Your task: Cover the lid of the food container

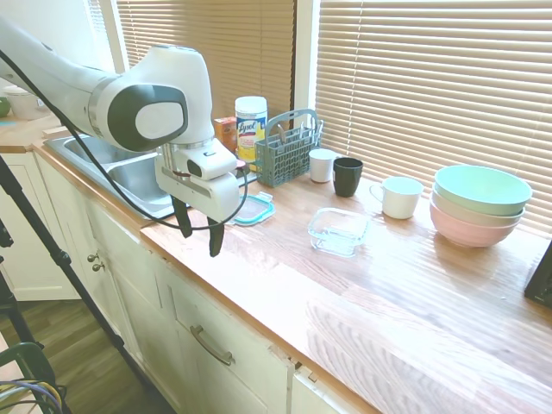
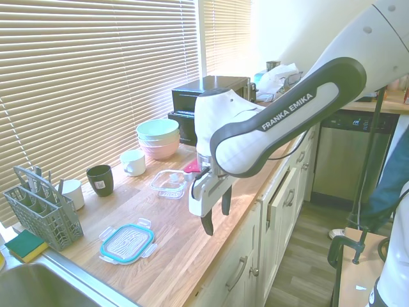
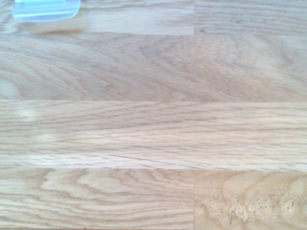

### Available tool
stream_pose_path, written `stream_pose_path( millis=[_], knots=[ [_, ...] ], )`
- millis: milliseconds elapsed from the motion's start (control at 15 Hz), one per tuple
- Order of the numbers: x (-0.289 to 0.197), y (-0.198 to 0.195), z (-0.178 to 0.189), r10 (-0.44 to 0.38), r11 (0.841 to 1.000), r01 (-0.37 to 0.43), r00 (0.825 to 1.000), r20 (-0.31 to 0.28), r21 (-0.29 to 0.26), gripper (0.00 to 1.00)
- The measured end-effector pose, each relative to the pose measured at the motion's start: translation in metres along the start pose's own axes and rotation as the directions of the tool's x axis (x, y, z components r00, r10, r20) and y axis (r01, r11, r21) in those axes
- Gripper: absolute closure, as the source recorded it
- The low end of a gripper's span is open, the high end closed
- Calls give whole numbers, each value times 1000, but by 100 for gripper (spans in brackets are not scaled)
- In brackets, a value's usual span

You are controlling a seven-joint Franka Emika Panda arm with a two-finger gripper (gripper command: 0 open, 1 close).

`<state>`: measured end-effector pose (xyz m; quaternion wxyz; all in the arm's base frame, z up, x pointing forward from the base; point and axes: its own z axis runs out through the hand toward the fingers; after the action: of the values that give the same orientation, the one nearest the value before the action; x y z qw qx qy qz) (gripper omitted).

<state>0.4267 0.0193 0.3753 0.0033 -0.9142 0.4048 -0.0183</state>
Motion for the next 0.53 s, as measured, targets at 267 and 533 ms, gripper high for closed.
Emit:
stream_pose_path(
  millis=[267,533],
  knots=[
    [0,-4,-2,-1,1000,1,1000,-1,-1,0],
    [-18,-42,-21,21,1000,-22,998,-66,-13,0]
  ],
)
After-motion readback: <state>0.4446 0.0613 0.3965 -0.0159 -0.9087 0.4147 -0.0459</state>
